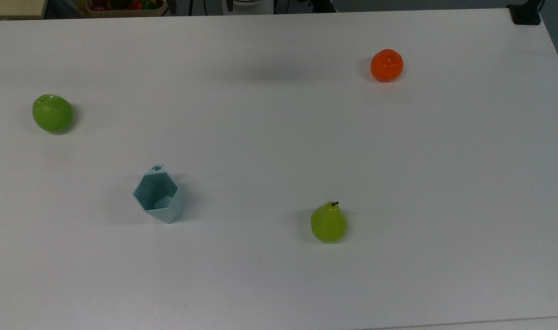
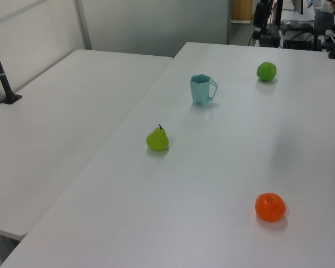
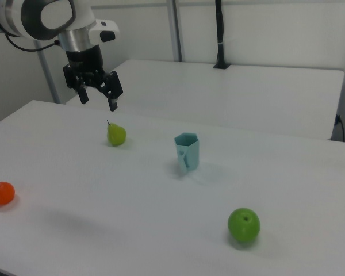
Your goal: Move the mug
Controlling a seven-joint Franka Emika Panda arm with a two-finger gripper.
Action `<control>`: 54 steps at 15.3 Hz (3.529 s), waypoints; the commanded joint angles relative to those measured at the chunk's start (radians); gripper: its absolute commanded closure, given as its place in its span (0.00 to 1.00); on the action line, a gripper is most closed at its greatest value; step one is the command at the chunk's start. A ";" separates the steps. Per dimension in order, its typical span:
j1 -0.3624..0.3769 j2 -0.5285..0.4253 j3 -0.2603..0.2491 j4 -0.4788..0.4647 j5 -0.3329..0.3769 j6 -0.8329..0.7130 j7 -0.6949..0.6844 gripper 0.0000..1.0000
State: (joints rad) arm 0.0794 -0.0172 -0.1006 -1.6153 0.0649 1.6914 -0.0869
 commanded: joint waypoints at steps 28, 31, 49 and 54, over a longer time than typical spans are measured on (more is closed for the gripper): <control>-0.032 0.183 -0.080 -0.041 0.016 0.362 -0.172 0.00; -0.036 0.209 -0.082 -0.098 0.016 0.488 -0.180 0.00; -0.035 0.436 -0.082 -0.132 0.018 0.841 -0.172 0.04; -0.036 0.485 -0.082 -0.126 0.018 0.915 -0.171 0.11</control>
State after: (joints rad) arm 0.0323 0.4440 -0.1709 -1.7400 0.0657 2.5488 -0.2443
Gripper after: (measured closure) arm 0.066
